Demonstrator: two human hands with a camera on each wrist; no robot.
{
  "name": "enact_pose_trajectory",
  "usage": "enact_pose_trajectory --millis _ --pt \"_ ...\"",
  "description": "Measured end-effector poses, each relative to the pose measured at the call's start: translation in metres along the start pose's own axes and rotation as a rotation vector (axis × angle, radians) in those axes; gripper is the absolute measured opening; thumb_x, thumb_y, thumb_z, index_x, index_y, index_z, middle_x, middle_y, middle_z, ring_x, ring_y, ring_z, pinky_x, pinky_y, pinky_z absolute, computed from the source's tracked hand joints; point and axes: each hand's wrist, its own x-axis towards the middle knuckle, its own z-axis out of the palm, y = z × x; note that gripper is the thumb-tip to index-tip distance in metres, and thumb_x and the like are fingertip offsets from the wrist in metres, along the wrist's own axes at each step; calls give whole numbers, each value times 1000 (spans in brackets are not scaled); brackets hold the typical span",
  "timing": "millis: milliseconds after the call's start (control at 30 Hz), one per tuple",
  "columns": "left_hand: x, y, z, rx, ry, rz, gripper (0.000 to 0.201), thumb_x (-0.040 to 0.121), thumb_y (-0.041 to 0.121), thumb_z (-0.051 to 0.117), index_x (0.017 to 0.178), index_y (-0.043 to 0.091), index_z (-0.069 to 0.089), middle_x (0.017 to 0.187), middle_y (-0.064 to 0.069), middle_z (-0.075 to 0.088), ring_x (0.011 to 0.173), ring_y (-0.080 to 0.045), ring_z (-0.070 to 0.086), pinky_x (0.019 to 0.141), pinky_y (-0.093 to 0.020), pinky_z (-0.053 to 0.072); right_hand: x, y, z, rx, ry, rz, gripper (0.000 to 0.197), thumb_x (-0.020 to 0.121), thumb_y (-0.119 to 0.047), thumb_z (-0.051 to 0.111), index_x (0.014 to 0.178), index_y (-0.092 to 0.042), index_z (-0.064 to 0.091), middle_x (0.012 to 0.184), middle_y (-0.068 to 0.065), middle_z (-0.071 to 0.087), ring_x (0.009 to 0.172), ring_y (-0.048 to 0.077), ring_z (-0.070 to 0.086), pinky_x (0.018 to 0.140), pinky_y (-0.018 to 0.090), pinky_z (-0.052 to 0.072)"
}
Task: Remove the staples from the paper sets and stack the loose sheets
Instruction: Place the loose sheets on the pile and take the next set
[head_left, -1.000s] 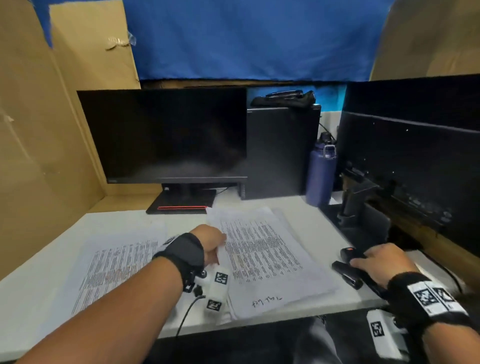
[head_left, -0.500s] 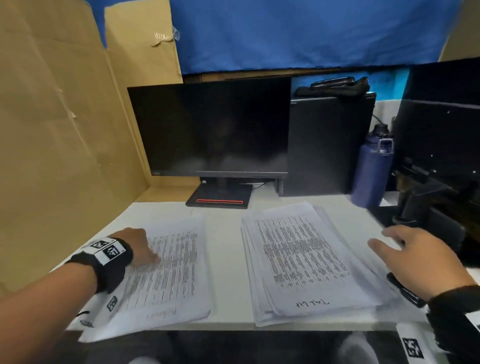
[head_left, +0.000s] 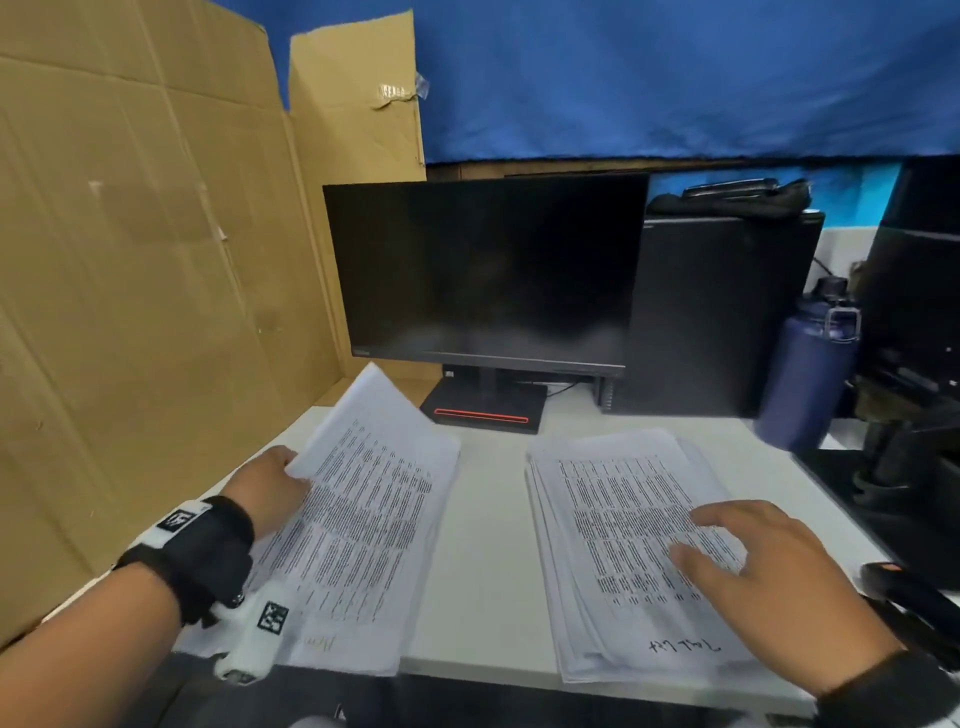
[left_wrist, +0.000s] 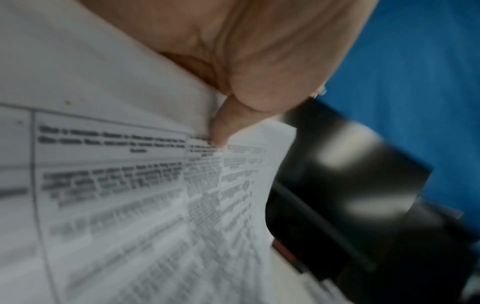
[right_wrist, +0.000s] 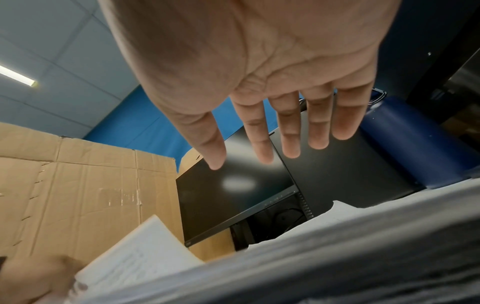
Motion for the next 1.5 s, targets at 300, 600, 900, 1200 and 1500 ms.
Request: enact_pose_trajectory --millis 300,600,900,1200,1500 --pt "-91 53 -27 -878 -297 284 38 83 11 77 118 19 66 110 -12 79 98 -43 75 93 -65 56 -9 -24 -5 596 -16 -2 68 67 -67 76 127 -42 53 117 -21 65 106 -7 63 95 29 50" --pt "-149 105 38 -969 -663 243 38 85 18 76 120 5 72 116 -16 78 108 -38 74 93 -46 60 -27 -19 -5 1096 -71 191 46 71 -24 84 114 -15 73 108 5 78 101 27 74 100 54 50" --pt "-141 108 46 -1226 -655 154 42 84 13 80 120 -6 71 120 -30 72 111 -45 71 99 -53 57 -32 -20 13 930 -104 155 19 85 -12 74 104 -15 75 97 2 80 92 21 76 88 44 55" --pt "-139 85 69 -1195 -703 152 64 62 27 95 116 -2 75 117 -29 73 107 -45 73 91 -52 61 -38 -25 16 857 -177 164 17 89 -14 73 106 -18 74 98 -3 80 93 16 76 85 36 58" --pt "-138 93 42 -462 -236 538 9 83 23 83 85 31 80 85 15 77 82 -1 69 76 -22 48 -43 -26 18 746 -231 108 19 87 -17 76 106 -23 75 99 -9 79 94 11 75 94 41 57"
